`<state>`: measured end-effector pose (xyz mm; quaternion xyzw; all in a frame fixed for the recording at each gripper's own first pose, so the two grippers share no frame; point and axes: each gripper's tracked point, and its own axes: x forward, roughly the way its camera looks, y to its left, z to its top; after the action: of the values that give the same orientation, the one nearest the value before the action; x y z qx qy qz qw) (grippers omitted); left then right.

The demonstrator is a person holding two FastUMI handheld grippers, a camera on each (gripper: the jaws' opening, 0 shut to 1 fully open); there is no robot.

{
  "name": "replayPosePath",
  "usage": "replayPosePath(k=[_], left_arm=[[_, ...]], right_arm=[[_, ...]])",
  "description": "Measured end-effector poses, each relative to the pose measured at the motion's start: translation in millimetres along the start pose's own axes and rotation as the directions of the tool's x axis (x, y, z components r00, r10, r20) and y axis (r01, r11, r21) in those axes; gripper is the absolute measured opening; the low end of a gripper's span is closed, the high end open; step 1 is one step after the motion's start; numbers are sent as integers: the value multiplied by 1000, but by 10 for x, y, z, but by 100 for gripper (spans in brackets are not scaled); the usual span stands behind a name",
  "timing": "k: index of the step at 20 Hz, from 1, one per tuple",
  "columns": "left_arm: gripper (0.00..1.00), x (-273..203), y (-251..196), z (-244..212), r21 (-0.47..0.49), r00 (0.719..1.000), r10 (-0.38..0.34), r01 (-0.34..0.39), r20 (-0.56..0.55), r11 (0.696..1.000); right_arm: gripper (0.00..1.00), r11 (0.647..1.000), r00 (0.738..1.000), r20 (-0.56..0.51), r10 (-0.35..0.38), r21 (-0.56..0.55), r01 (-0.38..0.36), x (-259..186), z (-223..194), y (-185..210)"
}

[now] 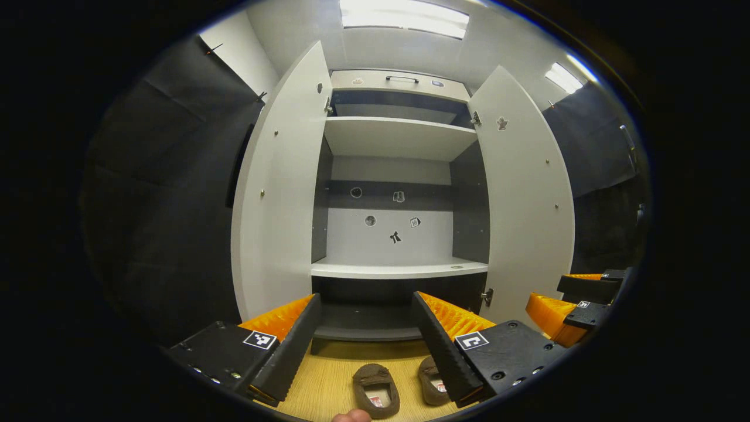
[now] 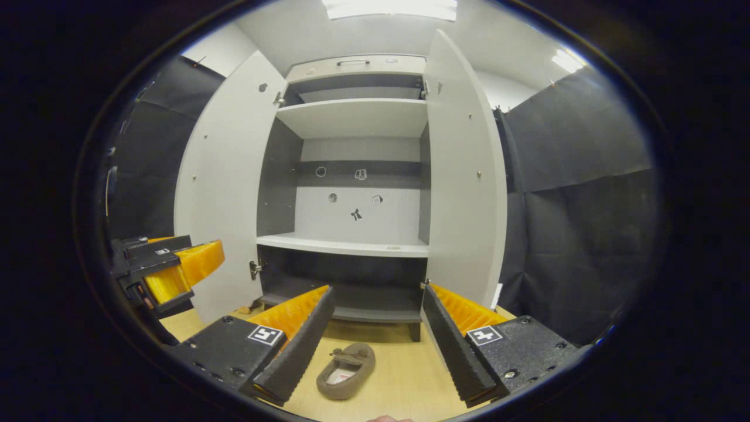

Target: Grab one shoe with the right hand and put it into the shoe cabinet, grab the other shoe with the left hand and put it into the shoe cabinet; then close the right door with the right hand and the left door with the left hand.

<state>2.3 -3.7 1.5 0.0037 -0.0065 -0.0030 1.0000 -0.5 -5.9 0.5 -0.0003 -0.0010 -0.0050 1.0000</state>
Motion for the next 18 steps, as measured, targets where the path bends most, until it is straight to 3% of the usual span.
replayPosePath(k=[12,15,18], left_arm=[[94,-36,33,32,14,1000,2,-2,5,1000],[95,-74,72,27,16,1000,9,-9,1,1000],[94,-120,145,40,17,1000,24,-24,2,1000]], right_arm=[[99,1000,1000,-15,16,-6,-16,67,-57,62],[99,998,995,-79,63,8,-62,243,-281,224],[99,990,972,-196,132,71,-120,481,-688,467]])
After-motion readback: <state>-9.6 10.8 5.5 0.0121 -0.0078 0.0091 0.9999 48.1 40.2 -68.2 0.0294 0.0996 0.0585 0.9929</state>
